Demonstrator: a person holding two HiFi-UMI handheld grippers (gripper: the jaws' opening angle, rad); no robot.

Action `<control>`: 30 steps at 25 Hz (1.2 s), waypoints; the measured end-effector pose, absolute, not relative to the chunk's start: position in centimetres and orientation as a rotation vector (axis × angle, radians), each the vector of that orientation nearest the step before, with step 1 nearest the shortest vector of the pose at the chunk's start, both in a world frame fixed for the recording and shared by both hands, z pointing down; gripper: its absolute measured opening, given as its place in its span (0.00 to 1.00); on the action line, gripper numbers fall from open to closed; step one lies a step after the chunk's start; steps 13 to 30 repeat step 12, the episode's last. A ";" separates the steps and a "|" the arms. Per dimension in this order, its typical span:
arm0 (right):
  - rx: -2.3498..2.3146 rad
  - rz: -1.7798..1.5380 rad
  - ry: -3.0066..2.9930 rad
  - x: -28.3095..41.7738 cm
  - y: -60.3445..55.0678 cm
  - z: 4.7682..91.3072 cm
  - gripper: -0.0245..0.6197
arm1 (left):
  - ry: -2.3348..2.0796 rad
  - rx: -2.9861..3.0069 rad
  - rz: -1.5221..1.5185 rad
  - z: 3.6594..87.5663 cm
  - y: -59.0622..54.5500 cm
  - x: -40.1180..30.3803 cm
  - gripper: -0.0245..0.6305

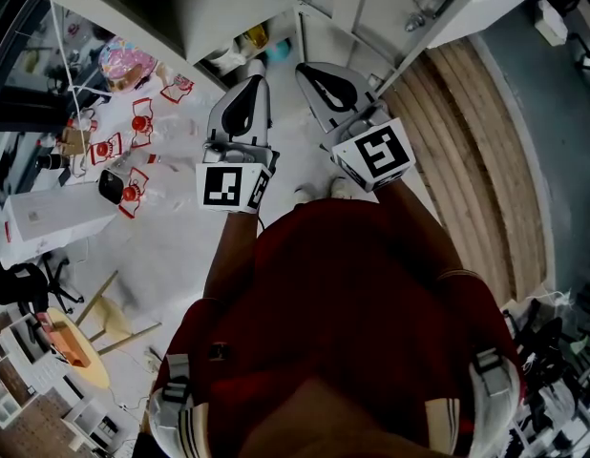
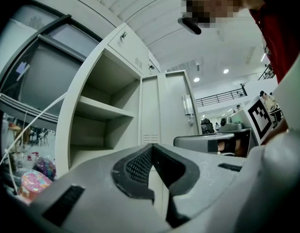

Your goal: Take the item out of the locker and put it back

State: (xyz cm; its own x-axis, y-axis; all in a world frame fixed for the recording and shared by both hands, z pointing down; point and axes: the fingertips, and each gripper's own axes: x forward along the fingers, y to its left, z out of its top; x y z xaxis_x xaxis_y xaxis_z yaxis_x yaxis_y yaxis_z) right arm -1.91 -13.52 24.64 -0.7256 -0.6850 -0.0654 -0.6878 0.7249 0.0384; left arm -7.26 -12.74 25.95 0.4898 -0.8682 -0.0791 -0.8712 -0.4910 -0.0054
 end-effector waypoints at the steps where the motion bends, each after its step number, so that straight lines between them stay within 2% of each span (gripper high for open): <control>1: -1.145 0.091 2.874 -1.9 -13.5 24.6 0.03 | 1.560 -2.674 0.099 26.0 -12.7 -7.2 0.05; 30: -1.132 0.085 2.887 -2.1 -13.1 24.9 0.03 | 1.557 -2.671 0.085 26.1 -12.2 -7.3 0.05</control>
